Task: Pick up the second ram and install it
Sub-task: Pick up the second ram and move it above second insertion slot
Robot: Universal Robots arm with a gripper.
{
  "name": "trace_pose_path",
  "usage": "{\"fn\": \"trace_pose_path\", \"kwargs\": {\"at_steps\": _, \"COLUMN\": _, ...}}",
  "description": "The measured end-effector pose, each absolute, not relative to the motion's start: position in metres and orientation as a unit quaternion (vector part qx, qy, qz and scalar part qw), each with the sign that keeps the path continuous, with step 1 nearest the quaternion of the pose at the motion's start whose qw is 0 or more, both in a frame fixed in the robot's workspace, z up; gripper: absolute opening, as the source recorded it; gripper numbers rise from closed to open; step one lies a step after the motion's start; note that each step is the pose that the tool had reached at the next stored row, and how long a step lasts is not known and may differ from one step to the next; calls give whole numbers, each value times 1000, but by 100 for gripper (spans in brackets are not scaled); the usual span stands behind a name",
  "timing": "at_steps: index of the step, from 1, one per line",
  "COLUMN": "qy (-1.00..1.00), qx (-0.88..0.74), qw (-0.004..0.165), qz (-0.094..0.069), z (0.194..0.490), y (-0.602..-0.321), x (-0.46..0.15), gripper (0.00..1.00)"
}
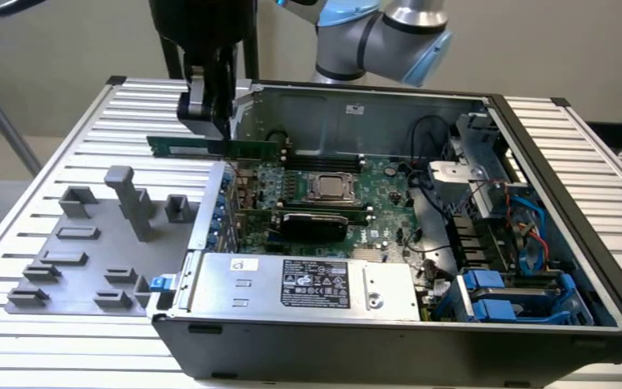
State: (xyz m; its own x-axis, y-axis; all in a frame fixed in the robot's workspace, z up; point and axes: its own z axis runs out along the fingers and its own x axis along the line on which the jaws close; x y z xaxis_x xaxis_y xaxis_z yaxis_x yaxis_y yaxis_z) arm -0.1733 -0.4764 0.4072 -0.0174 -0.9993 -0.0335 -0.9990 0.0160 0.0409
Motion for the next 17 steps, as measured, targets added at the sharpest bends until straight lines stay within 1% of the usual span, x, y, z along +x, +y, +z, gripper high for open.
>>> {"fn": "trace_pose_path", "kwargs": {"at_steps": 9, "qy": -713, "qx": 701, "qw": 2, "qz": -26, "z": 406, "y": -459, "x": -145, "gripper": 13}}
{"fn": "trace_pose_path", "kwargs": {"at_steps": 17, "qy": -713, "qx": 701, "qw": 2, "qz": -26, "z": 400, "y": -433, "x": -128, "gripper": 13}}
